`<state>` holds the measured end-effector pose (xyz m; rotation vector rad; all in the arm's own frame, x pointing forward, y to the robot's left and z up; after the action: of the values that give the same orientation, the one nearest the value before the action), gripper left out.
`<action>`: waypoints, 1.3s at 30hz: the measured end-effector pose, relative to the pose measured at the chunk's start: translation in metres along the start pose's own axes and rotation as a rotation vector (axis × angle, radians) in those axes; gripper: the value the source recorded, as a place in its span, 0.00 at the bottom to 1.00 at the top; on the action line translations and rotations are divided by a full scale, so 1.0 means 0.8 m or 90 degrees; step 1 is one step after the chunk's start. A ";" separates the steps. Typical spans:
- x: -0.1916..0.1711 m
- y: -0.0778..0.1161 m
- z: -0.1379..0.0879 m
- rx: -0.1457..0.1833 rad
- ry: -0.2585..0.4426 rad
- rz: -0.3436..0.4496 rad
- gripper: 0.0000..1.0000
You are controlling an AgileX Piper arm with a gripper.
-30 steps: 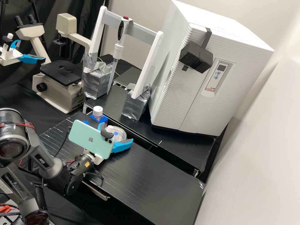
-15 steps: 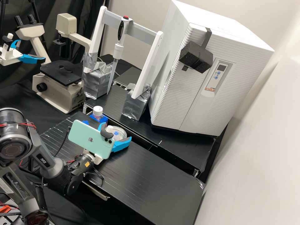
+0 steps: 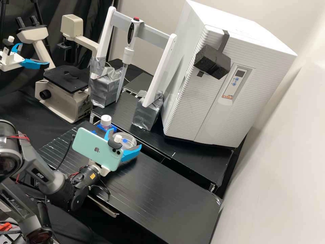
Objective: Open the lid
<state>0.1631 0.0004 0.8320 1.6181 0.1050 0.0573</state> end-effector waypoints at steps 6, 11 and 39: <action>-0.005 0.009 0.002 0.011 -0.007 0.014 0.00; -0.007 0.033 0.008 0.028 -0.027 0.064 0.00; 0.007 0.075 0.071 0.018 -0.153 0.143 0.00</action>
<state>0.1763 -0.0584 0.8885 1.6472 -0.2624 0.0340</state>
